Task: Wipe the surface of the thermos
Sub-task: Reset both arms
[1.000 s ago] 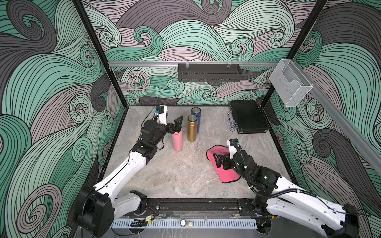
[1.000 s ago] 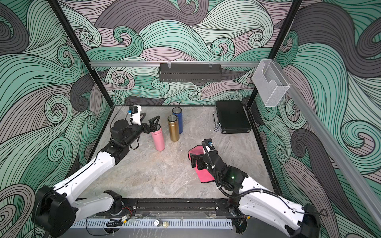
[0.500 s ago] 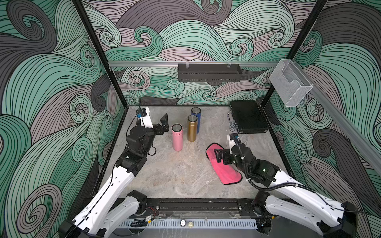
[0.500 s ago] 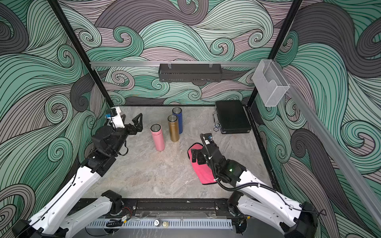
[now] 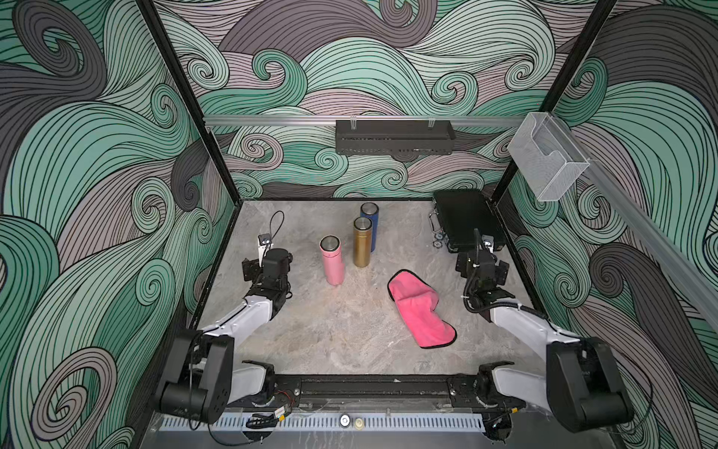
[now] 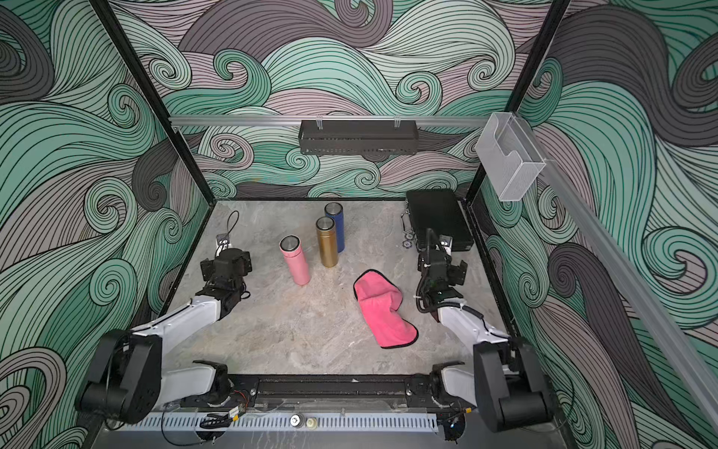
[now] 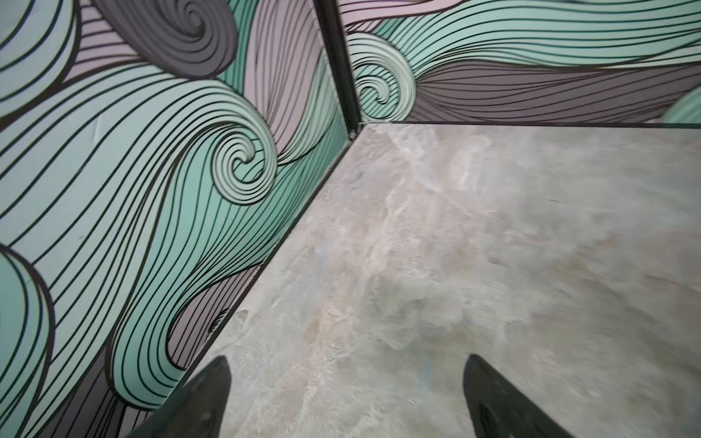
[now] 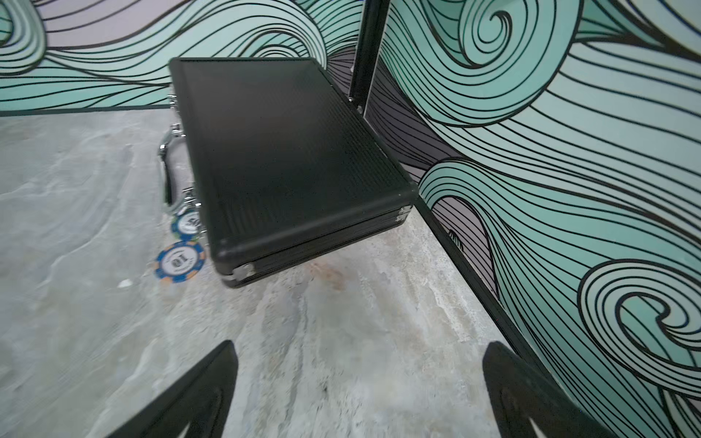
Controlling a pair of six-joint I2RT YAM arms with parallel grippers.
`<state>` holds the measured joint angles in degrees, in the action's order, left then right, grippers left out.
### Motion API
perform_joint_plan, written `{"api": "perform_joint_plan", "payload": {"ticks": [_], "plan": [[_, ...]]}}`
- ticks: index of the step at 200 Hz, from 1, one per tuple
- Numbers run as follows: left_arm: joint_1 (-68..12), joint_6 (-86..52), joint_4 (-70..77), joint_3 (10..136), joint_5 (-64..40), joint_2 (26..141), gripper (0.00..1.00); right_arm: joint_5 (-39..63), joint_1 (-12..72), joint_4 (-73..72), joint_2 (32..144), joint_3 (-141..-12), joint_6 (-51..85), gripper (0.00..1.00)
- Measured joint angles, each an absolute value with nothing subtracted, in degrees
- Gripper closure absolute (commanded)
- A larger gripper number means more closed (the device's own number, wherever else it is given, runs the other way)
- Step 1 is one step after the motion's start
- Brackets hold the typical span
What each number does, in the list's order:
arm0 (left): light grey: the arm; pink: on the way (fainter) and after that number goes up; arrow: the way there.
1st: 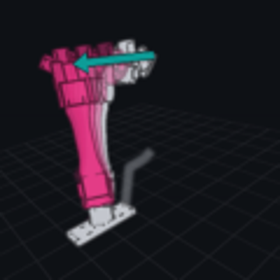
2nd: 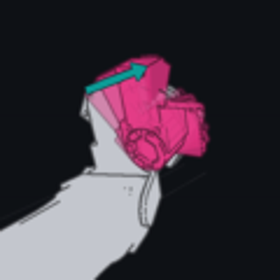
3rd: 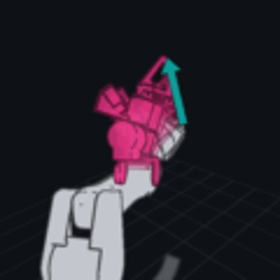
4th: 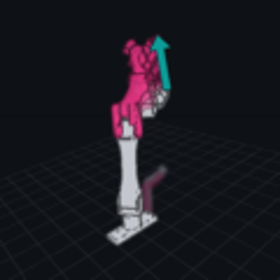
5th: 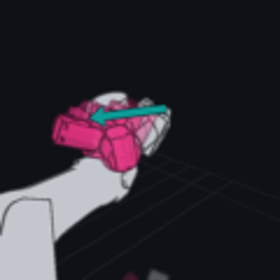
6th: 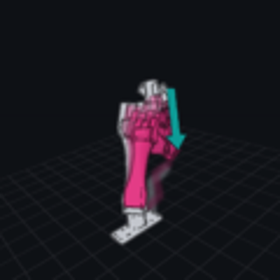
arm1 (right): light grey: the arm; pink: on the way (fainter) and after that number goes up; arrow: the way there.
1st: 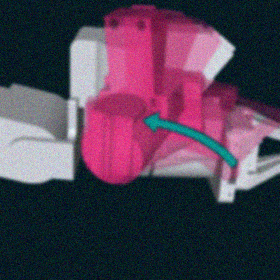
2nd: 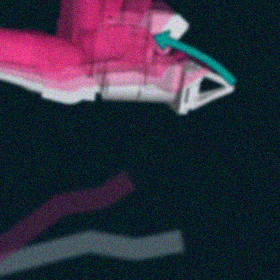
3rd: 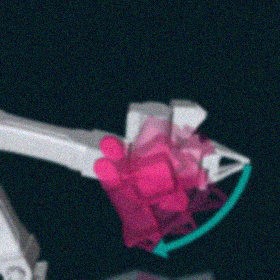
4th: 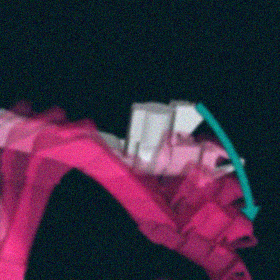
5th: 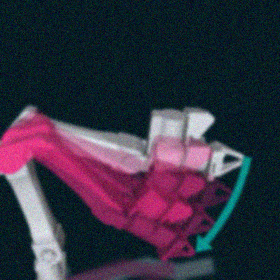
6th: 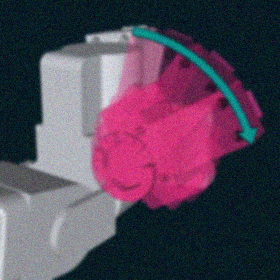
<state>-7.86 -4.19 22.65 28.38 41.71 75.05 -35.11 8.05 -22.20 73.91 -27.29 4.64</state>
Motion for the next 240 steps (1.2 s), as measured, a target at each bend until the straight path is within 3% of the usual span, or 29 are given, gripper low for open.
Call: {"api": "perform_joint_plan", "payload": {"ticks": [37, 115, 201, 240], "plan": [[-7.2, -3.0, 34.6, 23.4, 39.0, 83.0, 0.05, -26.4, 6.6, -36.1, 86.4, -23.6, 1.4, 0.0], [-3.8, -1.4, 50.3, 20.0, 26.1, 88.9, 0.04, -14.1, 3.2, -48.8, 88.2, -21.8, 0.4, 0.0], [-2.0, -3.1, 43.9, 24.2, 22.6, 88.0, 0.01, -12.8, 3.2, -49.6, 88.1, -21.8, 0.3, 0.0], [-1.6, -3.5, 42.9, 24.2, 22.2, 88.0, 0.01, -11.0, 4.0, -59.2, 88.4, -13.9, -1.5, 0.0]]}}
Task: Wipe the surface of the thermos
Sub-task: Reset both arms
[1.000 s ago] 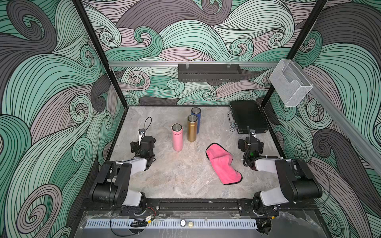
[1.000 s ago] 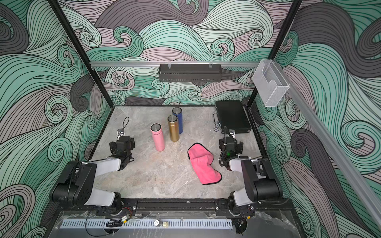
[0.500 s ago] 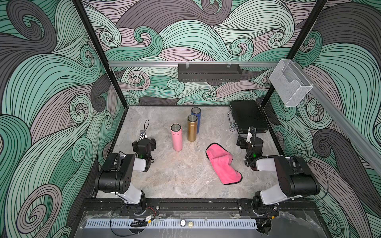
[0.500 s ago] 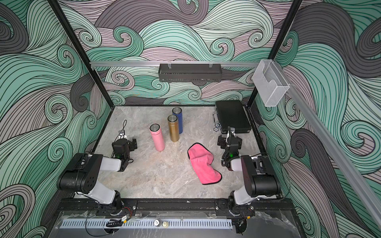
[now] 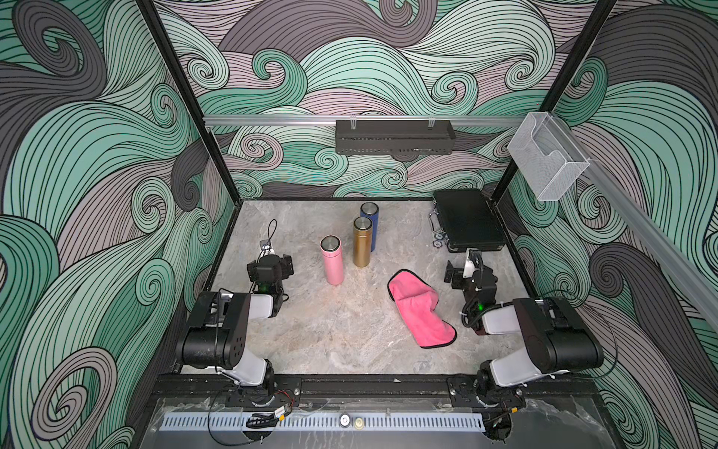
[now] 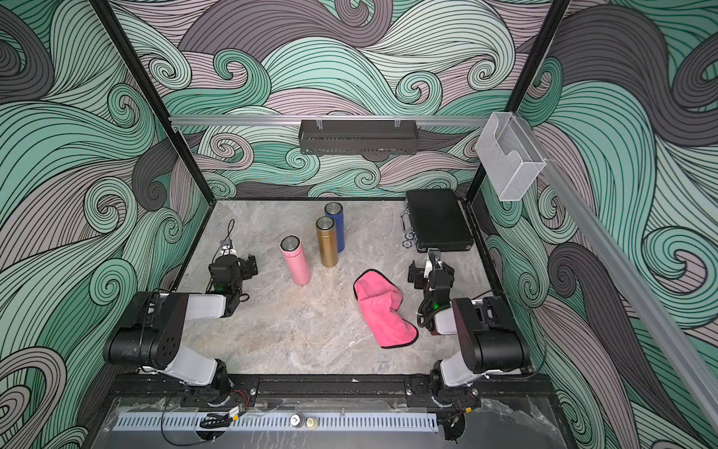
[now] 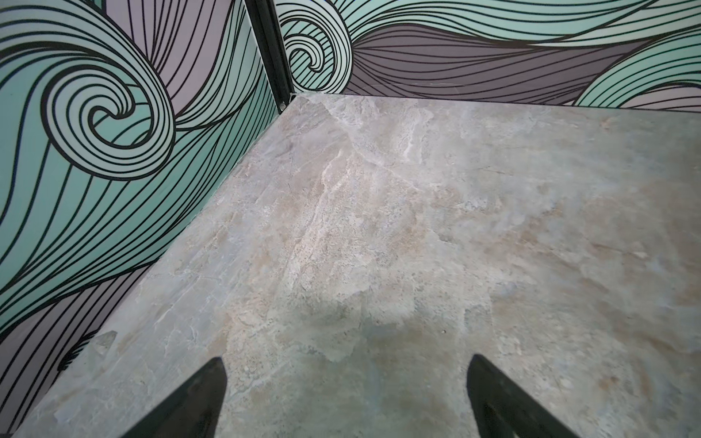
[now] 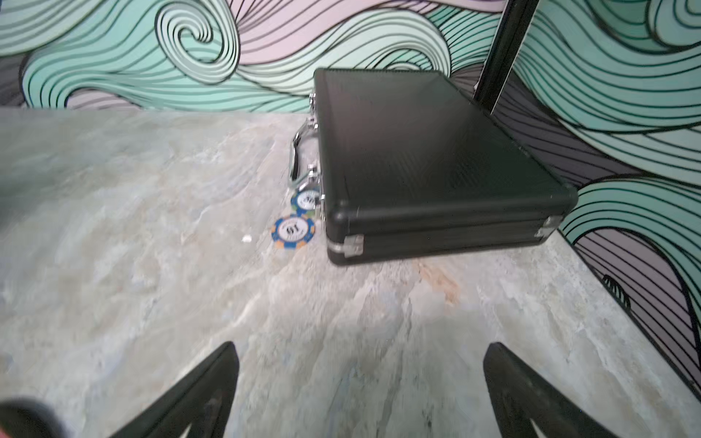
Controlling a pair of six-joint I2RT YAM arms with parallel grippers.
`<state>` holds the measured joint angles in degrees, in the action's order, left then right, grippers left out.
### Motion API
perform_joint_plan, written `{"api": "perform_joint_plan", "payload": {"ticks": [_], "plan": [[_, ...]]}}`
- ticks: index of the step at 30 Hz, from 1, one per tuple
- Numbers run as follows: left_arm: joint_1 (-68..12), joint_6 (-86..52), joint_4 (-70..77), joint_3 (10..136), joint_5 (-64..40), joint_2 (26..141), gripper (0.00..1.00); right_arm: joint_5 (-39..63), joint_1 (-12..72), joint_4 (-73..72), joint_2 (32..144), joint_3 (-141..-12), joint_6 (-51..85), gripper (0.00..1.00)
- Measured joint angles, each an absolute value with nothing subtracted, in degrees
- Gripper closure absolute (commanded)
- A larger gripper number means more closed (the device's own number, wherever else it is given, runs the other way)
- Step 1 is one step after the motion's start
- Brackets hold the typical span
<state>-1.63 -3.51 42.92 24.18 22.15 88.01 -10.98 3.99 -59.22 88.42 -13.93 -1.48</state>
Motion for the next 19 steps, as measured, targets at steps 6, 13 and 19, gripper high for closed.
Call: {"api": "perform_joint_plan", "payload": {"ticks": [6, 13, 19], "plan": [[-1.6, -3.6, 42.3, 24.2, 21.8, 88.0, 0.01, -11.3, 2.6, -53.9, 88.0, -21.1, -0.4, 0.0], [-1.6, -3.6, 42.0, 24.2, 21.8, 88.0, 0.01, -11.1, 2.5, -51.2, 88.0, -21.6, -0.4, 0.0], [-1.5, -3.6, 41.9, 24.2, 21.8, 88.0, 0.01, -11.1, 2.5, -49.7, 88.0, -21.7, -0.4, 0.0]]}}
